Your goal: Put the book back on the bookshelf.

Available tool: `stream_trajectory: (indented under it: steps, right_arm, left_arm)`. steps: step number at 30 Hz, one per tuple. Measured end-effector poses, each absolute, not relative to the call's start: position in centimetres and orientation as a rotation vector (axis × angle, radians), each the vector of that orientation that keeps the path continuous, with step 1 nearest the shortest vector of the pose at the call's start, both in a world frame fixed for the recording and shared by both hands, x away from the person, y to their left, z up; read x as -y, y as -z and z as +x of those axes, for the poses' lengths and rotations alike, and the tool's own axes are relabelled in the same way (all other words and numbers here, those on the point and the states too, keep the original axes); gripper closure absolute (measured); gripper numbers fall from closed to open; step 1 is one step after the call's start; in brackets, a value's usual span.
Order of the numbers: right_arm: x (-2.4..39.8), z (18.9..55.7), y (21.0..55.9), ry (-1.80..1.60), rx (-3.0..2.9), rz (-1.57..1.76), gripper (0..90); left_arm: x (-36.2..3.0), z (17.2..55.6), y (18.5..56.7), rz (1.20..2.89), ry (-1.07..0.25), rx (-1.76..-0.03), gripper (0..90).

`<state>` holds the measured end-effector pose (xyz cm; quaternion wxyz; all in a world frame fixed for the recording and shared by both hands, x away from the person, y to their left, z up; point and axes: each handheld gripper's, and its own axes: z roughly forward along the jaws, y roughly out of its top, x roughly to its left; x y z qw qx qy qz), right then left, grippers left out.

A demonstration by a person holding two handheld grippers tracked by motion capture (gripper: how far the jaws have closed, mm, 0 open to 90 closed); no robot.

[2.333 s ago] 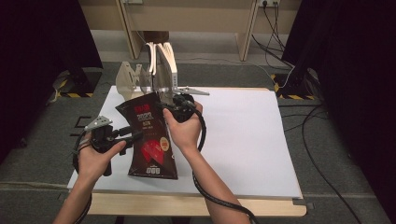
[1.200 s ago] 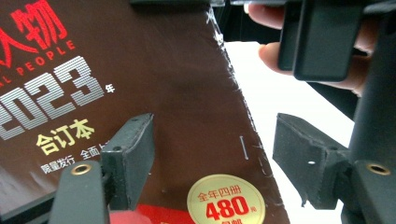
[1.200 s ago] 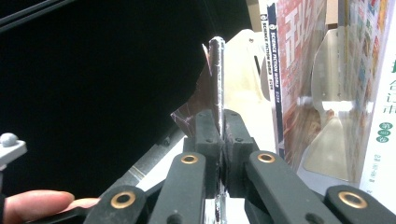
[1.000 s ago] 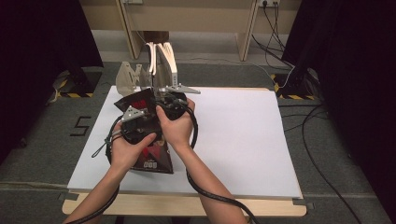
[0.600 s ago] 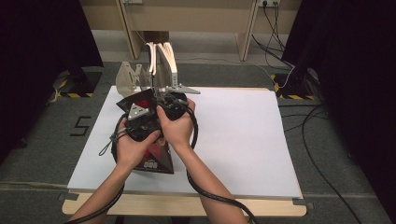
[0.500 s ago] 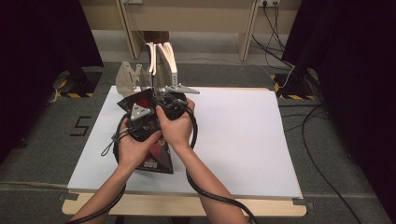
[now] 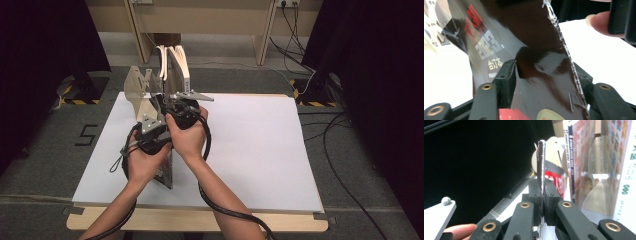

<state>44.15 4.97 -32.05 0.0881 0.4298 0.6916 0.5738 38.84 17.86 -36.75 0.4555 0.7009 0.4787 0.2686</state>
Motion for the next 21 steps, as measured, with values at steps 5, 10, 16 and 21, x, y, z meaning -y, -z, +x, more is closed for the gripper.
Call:
stream_trajectory:
  steps: [5,10,16,21]
  right_arm:
    - [-5.4,43.9,31.9,-1.72,-2.079,1.241,85.4]
    - [-5.9,43.8,32.1,-1.732,-2.119,1.19,79.5]
    - [-5.4,43.6,32.4,-1.868,-2.148,1.123,69.4]
    - [-3.4,43.0,32.0,-1.947,-2.11,1.093,68.7]
  left_arm:
    - [-18.7,38.0,36.5,1.729,-0.651,-1.187,57.1]
    - [-20.1,37.3,36.6,1.756,-0.673,-1.197,69.7]
    - [-22.7,36.5,36.4,1.768,-0.694,-1.183,85.6]
    - [-24.2,36.2,36.6,1.724,-0.684,-1.199,85.7]
